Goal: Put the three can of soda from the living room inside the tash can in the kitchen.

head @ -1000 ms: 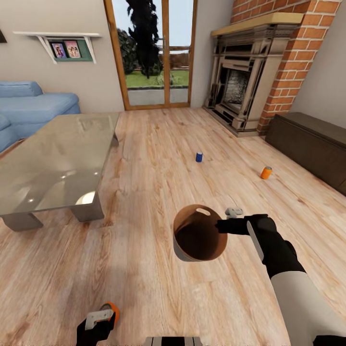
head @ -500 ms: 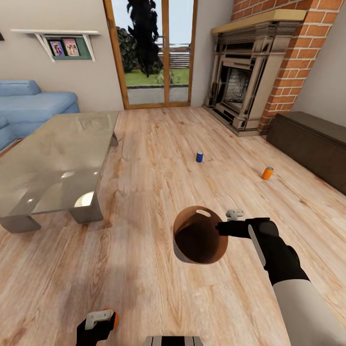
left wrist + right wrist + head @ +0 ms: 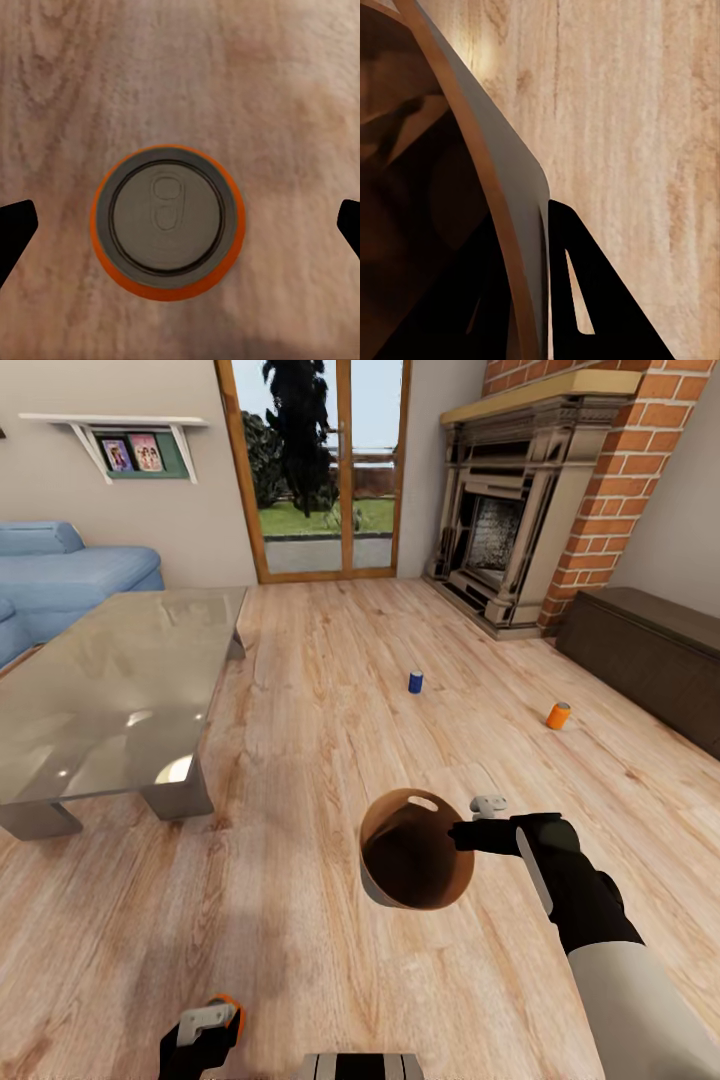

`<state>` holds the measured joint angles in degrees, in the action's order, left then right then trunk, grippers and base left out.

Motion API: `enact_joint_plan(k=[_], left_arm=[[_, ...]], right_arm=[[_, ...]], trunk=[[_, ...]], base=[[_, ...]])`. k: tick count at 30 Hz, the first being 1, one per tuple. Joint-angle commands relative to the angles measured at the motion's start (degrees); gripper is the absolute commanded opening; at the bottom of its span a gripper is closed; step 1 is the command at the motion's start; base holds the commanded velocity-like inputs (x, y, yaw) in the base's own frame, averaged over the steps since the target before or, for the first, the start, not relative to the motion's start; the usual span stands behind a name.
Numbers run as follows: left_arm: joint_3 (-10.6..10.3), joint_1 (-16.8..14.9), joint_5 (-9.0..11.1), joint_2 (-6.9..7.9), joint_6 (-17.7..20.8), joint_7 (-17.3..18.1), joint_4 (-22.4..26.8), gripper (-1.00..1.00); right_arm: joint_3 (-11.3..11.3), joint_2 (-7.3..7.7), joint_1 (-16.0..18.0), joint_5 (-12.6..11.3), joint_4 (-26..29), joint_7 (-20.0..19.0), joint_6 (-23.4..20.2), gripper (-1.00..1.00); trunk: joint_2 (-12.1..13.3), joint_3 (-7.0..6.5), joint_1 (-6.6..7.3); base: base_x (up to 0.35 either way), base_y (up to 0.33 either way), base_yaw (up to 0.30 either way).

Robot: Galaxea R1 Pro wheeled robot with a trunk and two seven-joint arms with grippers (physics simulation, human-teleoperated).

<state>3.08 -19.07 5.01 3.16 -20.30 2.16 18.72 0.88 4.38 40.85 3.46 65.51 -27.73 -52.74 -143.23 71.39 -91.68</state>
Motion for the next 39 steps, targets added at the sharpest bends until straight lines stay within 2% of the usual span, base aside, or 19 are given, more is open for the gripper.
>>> enact_joint_plan(k=[1,19,26,37,39], left_arm=[[0.00,0.00,0.00,0.00,0.00,-0.01,0.00,1.00],[0.08,0.00,0.01,0.00,0.00,-0.16,0.08,1.00],[0.06,0.00,0.01,0.00,0.00,-0.14,0.08,1.00],[0.08,0.00,0.00,0.00,0.00,-0.13,0.08,1.00],[0.07,0.00,0.00,0.00,0.00,-0.11,0.08,1.00]], right_arm=[[0.00,-0.02,0.00,-1.53,0.03,-0.31,-0.34,-1.00],[0.01,-0.05,-0.06,-1.53,0.05,-0.31,-0.34,-1.00],[0.00,-0.07,-0.05,-1.53,0.05,-0.31,-0.34,-1.00],[0.00,-0.07,-0.06,-1.53,0.21,-0.42,-0.26,-1.00],[0.00,-0.07,-0.06,-1.53,0.42,-0.43,-0.26,-1.00]], trunk=[[0.00,0.08,0.01],[0.00,0.39,0.01],[-0.10,1.95,-0.17],[-0.10,2.50,-0.17],[-0.12,2.96,-0.23]], base=[[0.000,0.000,0.000],[0.048,0.000,0.000],[0.001,0.000,0.000],[0.000,0.000,0.000],[0.000,0.000,0.000]])
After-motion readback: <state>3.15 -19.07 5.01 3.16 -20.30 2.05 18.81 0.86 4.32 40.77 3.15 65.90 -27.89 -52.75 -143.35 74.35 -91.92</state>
